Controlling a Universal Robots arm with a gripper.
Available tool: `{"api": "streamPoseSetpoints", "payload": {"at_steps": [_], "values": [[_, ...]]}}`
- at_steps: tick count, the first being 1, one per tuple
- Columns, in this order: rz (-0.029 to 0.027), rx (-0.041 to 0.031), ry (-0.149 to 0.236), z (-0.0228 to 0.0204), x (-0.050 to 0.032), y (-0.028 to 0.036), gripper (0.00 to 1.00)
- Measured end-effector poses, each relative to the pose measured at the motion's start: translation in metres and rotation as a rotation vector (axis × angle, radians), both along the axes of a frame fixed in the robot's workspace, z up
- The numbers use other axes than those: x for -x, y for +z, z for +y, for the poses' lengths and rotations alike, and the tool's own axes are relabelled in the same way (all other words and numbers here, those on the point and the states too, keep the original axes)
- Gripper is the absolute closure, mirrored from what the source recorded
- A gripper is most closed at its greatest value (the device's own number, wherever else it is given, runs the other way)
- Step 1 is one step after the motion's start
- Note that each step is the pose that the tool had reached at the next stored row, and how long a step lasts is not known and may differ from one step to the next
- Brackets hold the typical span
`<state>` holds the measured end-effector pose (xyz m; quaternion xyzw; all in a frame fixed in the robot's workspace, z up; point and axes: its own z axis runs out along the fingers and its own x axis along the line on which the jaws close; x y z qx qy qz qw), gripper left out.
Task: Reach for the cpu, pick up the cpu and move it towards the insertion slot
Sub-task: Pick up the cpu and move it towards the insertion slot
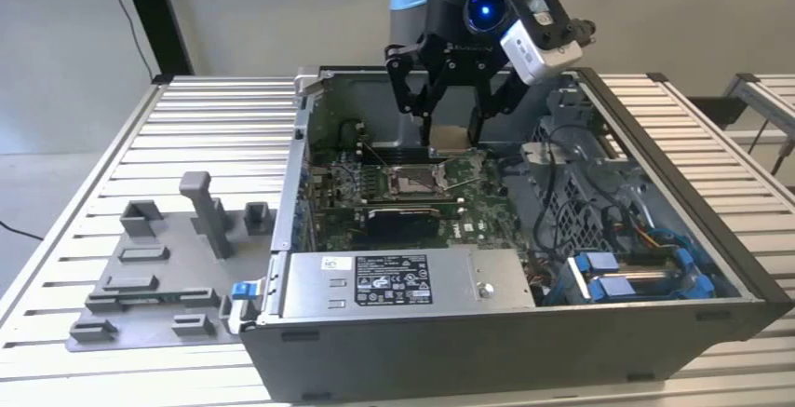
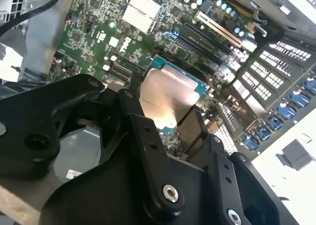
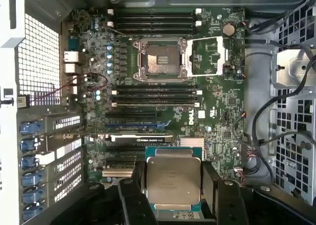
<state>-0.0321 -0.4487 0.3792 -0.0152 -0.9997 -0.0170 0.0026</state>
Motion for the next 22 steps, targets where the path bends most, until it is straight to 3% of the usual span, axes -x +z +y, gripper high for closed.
{"api": "streamPoseSetpoints", "payload": {"at_steps": [8, 11, 18, 22], "values": [[0.0, 0.0, 0.0, 0.0002, -0.0001, 0.0, 1.0], [0.0, -0.0001, 0.0, 0.0025, 0.0, 0.0, 1.0], [-0.0023, -0.0001, 0.0, 0.013, 0.0038, -0.0001, 1.0], [-0.0024, 0.0015, 0.0, 0.0259, 0.0056, -0.0002, 1.0]]}}
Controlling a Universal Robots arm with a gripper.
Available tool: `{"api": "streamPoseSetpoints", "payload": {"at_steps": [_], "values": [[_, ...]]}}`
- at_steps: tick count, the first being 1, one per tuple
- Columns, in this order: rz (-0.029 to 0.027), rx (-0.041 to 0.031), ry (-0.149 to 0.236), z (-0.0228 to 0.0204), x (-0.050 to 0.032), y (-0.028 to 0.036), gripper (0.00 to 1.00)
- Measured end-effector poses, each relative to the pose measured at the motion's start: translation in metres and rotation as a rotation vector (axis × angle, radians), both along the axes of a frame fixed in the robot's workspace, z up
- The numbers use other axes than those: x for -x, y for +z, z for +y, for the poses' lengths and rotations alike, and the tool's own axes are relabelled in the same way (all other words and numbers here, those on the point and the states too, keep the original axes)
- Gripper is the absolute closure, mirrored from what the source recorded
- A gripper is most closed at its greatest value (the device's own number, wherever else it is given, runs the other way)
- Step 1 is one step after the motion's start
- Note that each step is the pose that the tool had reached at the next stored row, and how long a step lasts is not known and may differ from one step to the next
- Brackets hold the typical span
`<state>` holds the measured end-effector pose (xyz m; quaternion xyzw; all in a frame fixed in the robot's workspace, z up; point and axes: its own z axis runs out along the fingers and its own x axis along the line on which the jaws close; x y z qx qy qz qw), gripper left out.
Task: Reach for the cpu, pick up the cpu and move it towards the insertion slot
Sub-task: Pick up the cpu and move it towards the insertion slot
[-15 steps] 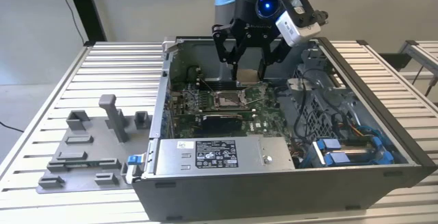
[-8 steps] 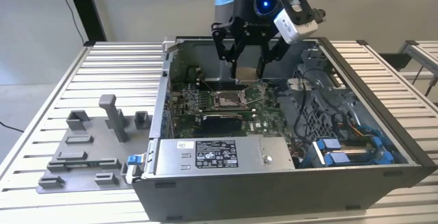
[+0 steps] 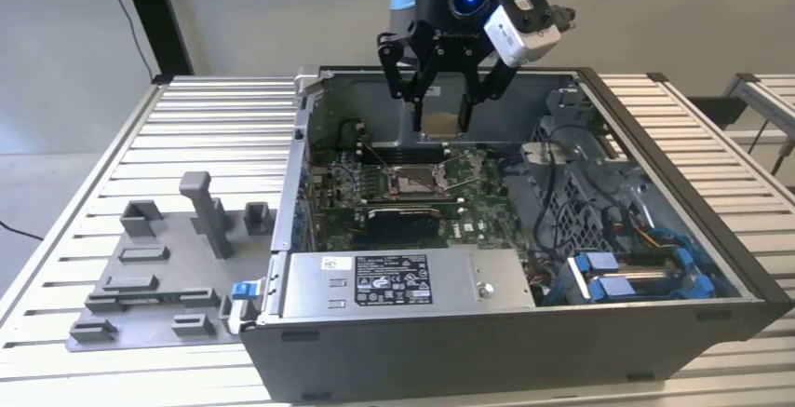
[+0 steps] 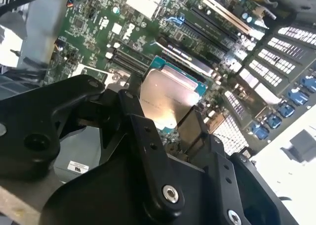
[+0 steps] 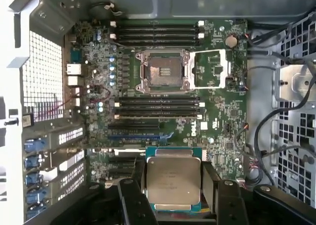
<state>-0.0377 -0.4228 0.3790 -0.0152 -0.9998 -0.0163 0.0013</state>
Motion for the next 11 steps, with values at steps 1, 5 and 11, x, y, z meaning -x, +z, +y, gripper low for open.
{"api": "streamPoseSetpoints", "payload": {"at_steps": [1, 5, 11], "values": [[0.0, 0.0005, 0.0, 0.0036, 0.0006, 0.0, 1.0], [-0.0004, 0.0018, 0.0, 0.0173, 0.0032, -0.0004, 1.0], [-0.0005, 0.007, 0.0, 0.0427, 0.0054, -0.0012, 1.0]]}}
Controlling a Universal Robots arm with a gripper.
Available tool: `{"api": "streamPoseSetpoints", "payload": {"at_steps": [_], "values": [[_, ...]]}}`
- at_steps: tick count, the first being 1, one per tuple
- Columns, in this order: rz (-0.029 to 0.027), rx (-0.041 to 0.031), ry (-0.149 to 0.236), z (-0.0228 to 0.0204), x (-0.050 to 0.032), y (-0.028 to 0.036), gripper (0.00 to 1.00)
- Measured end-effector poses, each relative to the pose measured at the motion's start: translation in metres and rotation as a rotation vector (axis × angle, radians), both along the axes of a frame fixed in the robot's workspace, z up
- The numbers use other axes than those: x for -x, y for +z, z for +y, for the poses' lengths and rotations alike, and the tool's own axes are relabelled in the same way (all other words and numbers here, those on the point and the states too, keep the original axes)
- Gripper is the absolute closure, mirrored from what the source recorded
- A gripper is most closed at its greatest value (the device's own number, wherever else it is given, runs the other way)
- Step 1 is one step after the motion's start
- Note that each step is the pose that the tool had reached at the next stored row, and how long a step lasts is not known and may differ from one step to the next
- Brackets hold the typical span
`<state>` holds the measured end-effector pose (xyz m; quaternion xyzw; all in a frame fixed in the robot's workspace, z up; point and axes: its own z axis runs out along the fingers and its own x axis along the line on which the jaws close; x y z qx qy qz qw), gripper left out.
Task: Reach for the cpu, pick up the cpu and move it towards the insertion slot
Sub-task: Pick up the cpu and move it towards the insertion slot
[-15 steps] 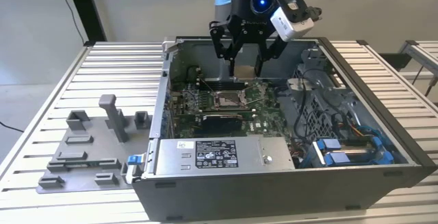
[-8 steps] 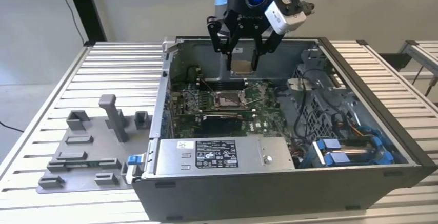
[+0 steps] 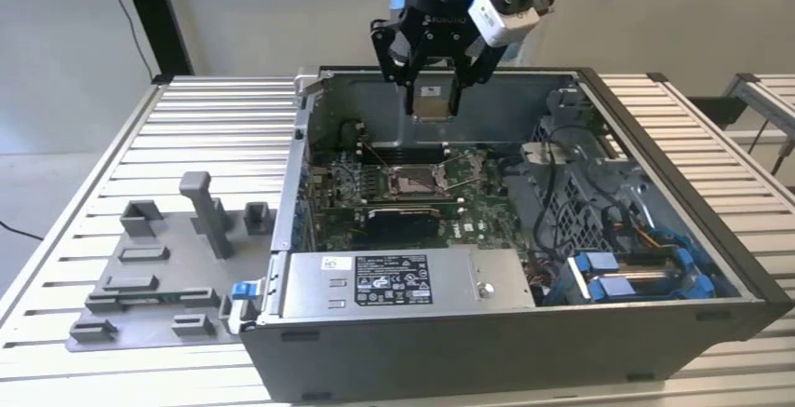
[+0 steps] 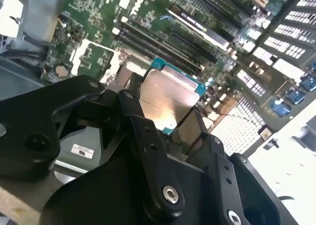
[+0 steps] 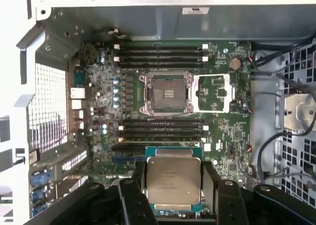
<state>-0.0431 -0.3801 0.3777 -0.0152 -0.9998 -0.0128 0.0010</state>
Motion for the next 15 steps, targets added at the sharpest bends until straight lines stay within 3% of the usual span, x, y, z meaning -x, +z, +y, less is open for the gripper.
{"api": "streamPoseSetpoints", "payload": {"at_steps": [5, 9, 12, 15], "values": [[0.0, 0.0072, 0.0, 0.0223, 0.001, -0.0013, 1.0], [-0.0001, 0.0142, 0.002, 0.0378, 0.001, -0.0023, 1.0], [-0.0003, 0.0171, 0.004, 0.045, 0.001, -0.0031, 1.0], [-0.0007, 0.0177, 0.007, 0.0475, 0.001, -0.0038, 1.0]]}}
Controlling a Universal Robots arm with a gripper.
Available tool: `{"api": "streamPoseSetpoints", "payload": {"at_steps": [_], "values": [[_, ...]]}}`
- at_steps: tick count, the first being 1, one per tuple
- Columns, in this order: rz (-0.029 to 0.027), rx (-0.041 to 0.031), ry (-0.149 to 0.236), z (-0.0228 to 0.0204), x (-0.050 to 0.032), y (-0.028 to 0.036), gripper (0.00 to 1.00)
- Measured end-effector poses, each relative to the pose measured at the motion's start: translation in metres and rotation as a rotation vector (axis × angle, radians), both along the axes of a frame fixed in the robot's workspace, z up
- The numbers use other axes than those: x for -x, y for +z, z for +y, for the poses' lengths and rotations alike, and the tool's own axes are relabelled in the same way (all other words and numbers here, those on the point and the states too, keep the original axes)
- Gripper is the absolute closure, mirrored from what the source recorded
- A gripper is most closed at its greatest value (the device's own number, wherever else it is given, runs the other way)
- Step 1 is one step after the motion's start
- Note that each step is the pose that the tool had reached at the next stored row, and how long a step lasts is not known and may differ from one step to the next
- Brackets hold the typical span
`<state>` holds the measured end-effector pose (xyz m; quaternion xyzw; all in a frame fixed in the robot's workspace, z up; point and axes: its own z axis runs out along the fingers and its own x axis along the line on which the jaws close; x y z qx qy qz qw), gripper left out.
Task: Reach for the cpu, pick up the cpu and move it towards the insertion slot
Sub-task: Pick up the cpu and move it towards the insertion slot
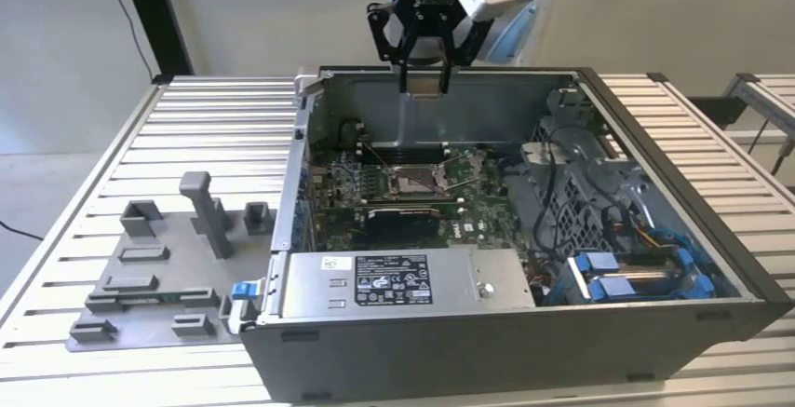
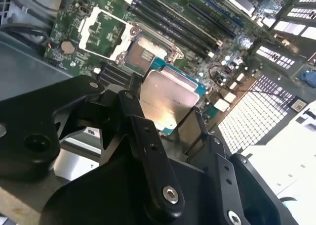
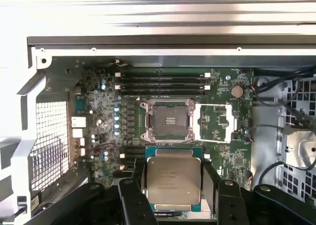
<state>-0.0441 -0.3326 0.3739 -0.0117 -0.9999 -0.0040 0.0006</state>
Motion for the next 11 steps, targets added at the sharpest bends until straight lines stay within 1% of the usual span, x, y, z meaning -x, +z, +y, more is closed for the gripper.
{"api": "streamPoseSetpoints", "payload": {"at_steps": [6, 11], "values": [[-0.0003, 0.0, 0.009, 0.002, -0.0004, -0.0006, 1.0], [-0.0007, -0.0001, 0.009, 0.0021, -0.0003, -0.0006, 1.0]]}}
